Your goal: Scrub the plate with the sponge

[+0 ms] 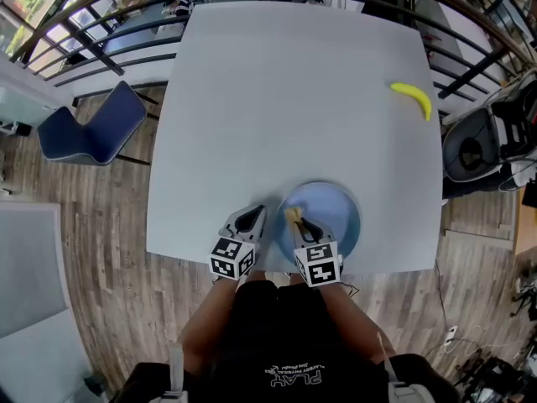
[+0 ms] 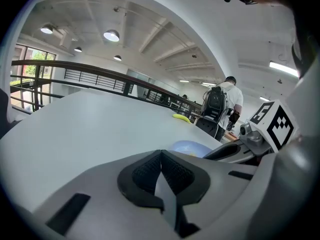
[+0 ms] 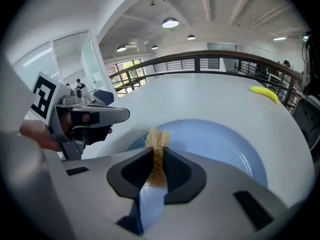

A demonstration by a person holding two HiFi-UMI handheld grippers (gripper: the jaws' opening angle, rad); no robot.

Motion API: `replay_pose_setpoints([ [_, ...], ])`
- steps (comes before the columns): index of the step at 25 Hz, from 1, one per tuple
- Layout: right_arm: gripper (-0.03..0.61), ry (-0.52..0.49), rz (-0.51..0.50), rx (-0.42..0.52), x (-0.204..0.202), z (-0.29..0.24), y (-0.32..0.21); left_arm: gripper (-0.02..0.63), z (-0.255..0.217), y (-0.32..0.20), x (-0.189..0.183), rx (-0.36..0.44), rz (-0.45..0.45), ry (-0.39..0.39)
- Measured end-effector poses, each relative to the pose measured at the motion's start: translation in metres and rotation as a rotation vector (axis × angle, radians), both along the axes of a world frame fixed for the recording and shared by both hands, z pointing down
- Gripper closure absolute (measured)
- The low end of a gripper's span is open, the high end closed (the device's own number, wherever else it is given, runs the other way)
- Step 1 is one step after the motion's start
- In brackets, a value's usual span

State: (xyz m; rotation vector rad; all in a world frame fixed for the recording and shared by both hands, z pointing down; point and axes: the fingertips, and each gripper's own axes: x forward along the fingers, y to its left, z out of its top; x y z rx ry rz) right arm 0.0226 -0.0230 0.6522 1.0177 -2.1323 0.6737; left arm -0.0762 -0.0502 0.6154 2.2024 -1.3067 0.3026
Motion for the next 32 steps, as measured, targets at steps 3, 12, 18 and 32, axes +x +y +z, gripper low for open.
replay_pose_setpoints([
  [3, 0.511, -0.004, -0.02, -0.028, -0.011, -0.002, -0.005, 0.6, -0.003, -0.008, -0.006, -0.011, -0.004, 0.001],
  [12, 0.511, 0.006, 0.028, -0.047, -0.012, 0.008, -0.012, 0.6, 0.002, -0.006, -0.026, -0.025, 0.016, -0.027],
  [18, 0.511, 0.052, 0.081, -0.034, 0.021, 0.006, -0.019, 0.6, -0.002, -0.006, 0.0, -0.021, 0.089, -0.023],
  [32, 0.511, 0.152, 0.194, -0.013, 0.092, 0.004, -0.026, 0.6, -0.011, -0.022, 0.038, -0.012, 0.186, -0.02],
])
